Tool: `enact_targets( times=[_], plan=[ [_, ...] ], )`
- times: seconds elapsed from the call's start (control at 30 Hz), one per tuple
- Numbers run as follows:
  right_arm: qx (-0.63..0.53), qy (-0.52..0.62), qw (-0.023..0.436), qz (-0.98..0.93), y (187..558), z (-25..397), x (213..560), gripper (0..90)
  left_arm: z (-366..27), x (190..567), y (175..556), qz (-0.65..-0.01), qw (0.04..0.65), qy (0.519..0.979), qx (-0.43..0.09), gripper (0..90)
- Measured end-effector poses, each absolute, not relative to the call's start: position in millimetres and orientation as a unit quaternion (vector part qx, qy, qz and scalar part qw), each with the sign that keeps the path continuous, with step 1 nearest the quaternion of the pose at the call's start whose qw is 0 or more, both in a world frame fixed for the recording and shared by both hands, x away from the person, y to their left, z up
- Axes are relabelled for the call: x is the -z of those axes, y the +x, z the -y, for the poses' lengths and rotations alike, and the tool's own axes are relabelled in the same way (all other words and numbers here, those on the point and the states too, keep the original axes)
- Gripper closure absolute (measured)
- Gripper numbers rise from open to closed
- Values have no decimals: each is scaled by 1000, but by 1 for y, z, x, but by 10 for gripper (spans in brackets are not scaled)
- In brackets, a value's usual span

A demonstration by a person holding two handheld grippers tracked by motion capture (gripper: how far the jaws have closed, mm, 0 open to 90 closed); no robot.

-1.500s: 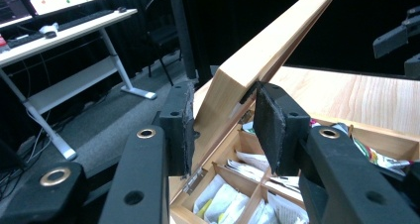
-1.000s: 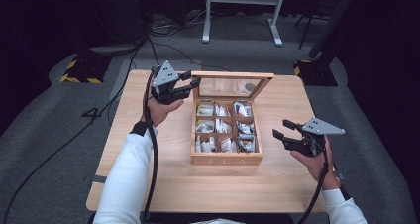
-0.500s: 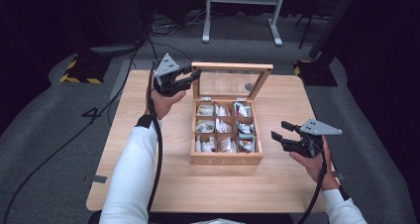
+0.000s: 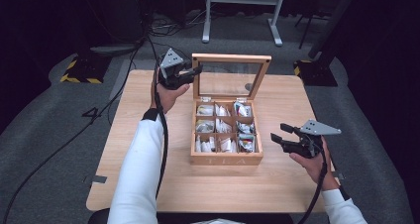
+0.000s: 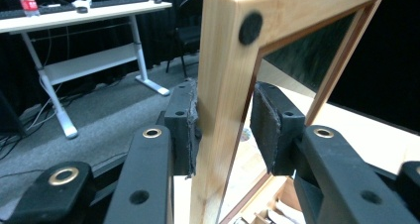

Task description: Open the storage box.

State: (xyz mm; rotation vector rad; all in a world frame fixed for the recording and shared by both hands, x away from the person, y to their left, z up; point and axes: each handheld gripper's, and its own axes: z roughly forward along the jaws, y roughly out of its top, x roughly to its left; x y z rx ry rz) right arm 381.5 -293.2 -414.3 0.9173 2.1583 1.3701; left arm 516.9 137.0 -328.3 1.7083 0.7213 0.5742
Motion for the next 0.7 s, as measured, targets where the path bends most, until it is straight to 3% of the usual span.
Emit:
enact_targets(
  times=[0.7],
  plan=[
    [-488,332,208,-780,381,298,418,411,-128,339,539,-344,539,728,-249,605]
  ],
)
